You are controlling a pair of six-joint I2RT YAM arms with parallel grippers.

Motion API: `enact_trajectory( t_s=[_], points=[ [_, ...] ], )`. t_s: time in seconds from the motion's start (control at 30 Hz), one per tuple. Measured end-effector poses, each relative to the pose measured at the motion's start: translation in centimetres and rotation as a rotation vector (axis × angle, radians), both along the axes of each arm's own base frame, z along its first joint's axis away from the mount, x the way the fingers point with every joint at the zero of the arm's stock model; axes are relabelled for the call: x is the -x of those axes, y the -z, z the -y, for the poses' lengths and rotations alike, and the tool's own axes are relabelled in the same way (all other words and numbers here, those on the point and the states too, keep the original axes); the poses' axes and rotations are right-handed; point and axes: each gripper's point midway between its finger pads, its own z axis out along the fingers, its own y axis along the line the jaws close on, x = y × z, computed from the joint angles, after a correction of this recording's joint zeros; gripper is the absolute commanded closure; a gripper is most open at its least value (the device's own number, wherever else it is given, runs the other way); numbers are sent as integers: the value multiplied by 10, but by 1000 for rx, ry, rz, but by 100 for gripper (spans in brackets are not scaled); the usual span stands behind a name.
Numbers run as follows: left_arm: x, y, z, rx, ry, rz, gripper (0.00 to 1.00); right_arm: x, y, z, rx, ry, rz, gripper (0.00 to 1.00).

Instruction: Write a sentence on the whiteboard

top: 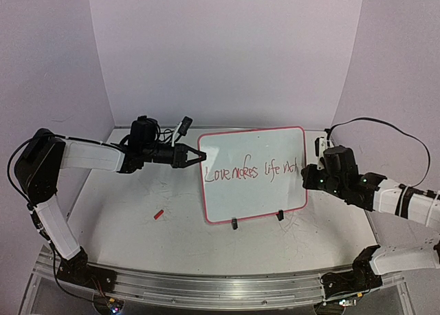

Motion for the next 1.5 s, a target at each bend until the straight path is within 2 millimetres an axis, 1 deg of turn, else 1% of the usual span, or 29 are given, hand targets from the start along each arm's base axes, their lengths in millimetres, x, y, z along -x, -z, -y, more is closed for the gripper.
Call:
enact_trajectory(
  t_s=[0.27,0.6,0.87,1.0,1.23,1.4,1.5],
  points=[
    [0,0,0,0,0,0,100,-4,-4,3,3,24,21,100],
    [0,0,0,0,1,0,100,-2,-4,4,-8,32,12,100],
    [0,0,0,0,0,0,100,9,14,7,5,19,-39,100],
    [0,0,0,0,0,0,100,12,17,7,7,14,-51,100],
    [0,0,0,0,1,1,100,14,12,9,0,14,-42,100],
    [0,0,0,0,1,1,100,17,-4,11,-34,19,-3,100],
    [0,0,0,0,1,1,100,17,-7,12,-40,23,6,100]
  ],
)
